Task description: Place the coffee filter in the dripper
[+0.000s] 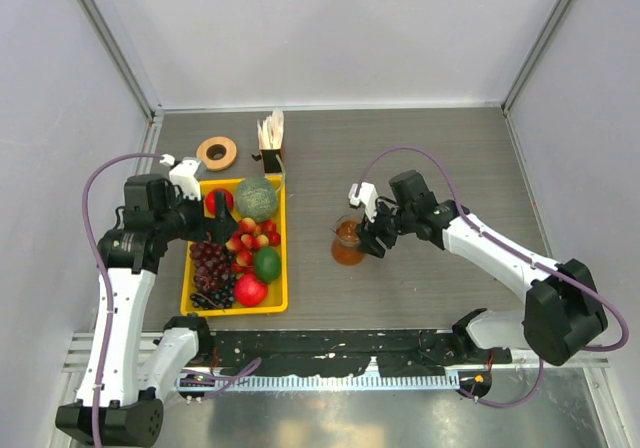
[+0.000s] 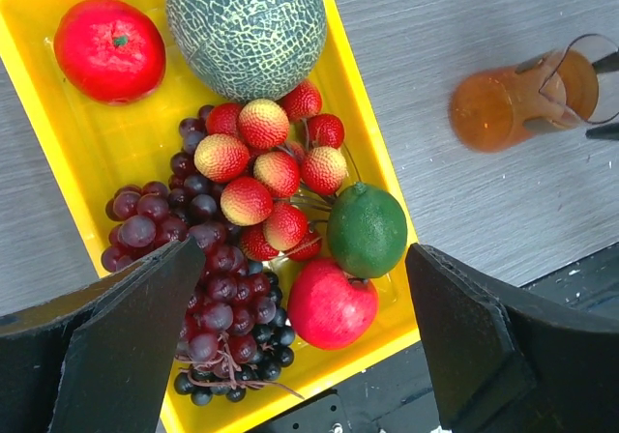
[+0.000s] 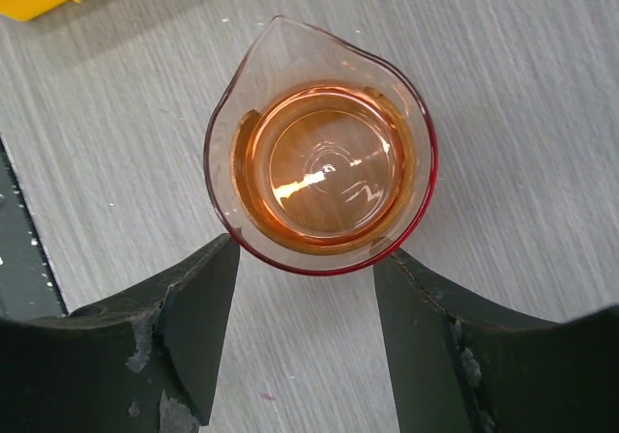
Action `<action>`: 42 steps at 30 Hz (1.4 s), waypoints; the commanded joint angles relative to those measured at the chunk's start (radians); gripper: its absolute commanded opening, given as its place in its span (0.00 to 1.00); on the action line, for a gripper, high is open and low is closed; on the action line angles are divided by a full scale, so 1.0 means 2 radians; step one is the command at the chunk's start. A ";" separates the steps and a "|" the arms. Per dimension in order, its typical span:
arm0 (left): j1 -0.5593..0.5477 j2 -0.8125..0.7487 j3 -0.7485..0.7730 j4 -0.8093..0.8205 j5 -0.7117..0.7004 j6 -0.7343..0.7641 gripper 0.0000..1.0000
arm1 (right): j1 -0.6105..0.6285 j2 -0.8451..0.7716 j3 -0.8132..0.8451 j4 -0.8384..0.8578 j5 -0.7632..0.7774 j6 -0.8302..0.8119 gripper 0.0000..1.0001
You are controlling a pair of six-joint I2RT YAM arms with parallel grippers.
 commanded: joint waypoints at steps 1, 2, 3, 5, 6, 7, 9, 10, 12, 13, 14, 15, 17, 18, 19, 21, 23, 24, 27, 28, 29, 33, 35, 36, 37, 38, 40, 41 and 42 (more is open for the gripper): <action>0.010 0.016 0.026 0.023 0.010 -0.023 0.99 | 0.013 0.004 0.006 0.014 0.004 0.029 0.67; 0.025 0.018 0.026 0.030 0.013 -0.028 0.99 | 0.013 0.006 0.008 0.013 0.008 0.030 0.68; 0.030 0.019 0.025 0.037 0.014 -0.034 0.99 | 0.013 0.006 0.009 0.008 0.017 0.029 0.72; 0.039 0.025 0.028 0.053 0.018 -0.046 0.99 | 0.012 0.004 0.014 0.002 0.025 0.027 0.82; 0.044 0.030 0.034 0.063 0.017 -0.049 0.99 | 0.012 -0.003 0.016 0.001 0.025 0.026 0.88; 0.052 0.039 0.041 0.073 0.014 -0.054 0.99 | 0.012 -0.007 0.017 -0.002 0.028 0.026 0.91; 0.071 0.065 0.058 0.099 0.014 -0.070 0.99 | 0.010 -0.022 0.019 -0.006 0.028 0.029 0.97; 0.085 0.091 0.067 0.109 0.018 -0.081 0.99 | 0.009 -0.033 0.021 -0.008 0.027 0.032 0.95; 0.113 0.139 0.102 0.131 0.033 -0.102 0.99 | -0.001 -0.053 0.021 -0.009 0.024 0.039 0.96; 0.123 0.168 0.116 0.144 0.037 -0.108 0.99 | -0.003 -0.057 0.021 -0.009 0.024 0.042 0.95; 0.130 0.193 0.133 0.156 0.040 -0.117 0.99 | -0.010 -0.067 0.020 -0.008 0.025 0.044 0.95; 0.136 0.223 0.152 0.167 0.043 -0.122 0.99 | -0.014 -0.073 0.020 -0.008 0.025 0.048 0.96; 0.143 0.281 0.194 0.175 0.042 -0.128 0.99 | -0.025 -0.081 0.020 -0.008 0.024 0.049 0.95; 0.148 0.313 0.215 0.175 0.046 -0.134 0.99 | -0.032 -0.082 0.020 -0.009 0.022 0.049 0.96; 0.151 0.339 0.240 0.175 0.048 -0.141 0.99 | -0.037 -0.082 0.020 -0.009 0.020 0.050 0.95; 0.157 0.399 0.280 0.179 0.051 -0.151 0.99 | -0.047 -0.083 0.020 -0.009 0.013 0.051 0.96; 0.158 0.447 0.320 0.178 0.040 -0.153 0.99 | -0.057 -0.080 0.019 -0.009 0.002 0.052 0.95; 0.159 0.467 0.334 0.182 0.033 -0.154 0.99 | -0.060 -0.079 0.018 -0.009 0.000 0.052 0.95; 0.159 0.527 0.368 0.191 0.023 -0.154 0.98 | -0.066 -0.076 0.018 -0.012 -0.005 0.049 0.95; 0.161 0.544 0.379 0.194 0.019 -0.156 0.98 | -0.069 -0.075 0.018 -0.014 -0.005 0.049 0.95; 0.161 0.563 0.389 0.195 0.017 -0.159 0.98 | -0.070 -0.073 0.018 -0.014 -0.005 0.049 0.95; 0.161 0.621 0.420 0.198 0.033 -0.179 0.94 | -0.077 -0.065 0.018 -0.016 -0.011 0.045 0.95; 0.161 0.644 0.428 0.199 0.039 -0.184 0.93 | -0.080 -0.060 0.021 -0.021 -0.016 0.045 0.96; 0.161 0.652 0.428 0.201 0.037 -0.188 0.93 | -0.082 -0.060 0.021 -0.023 -0.017 0.045 0.95; 0.162 0.659 0.426 0.203 0.035 -0.191 0.93 | -0.084 -0.060 0.021 -0.023 -0.019 0.045 0.96; 0.164 0.663 0.423 0.208 0.034 -0.194 0.93 | -0.084 -0.060 0.021 -0.024 -0.020 0.045 0.95; 0.166 0.669 0.411 0.222 0.035 -0.203 0.93 | -0.085 -0.060 0.021 -0.023 -0.022 0.046 0.96; 0.167 0.672 0.409 0.224 0.036 -0.207 0.93 | -0.085 -0.060 0.020 -0.025 -0.022 0.045 0.95; 0.168 0.676 0.410 0.224 0.035 -0.210 0.93 | -0.085 -0.057 0.021 -0.025 -0.023 0.045 0.95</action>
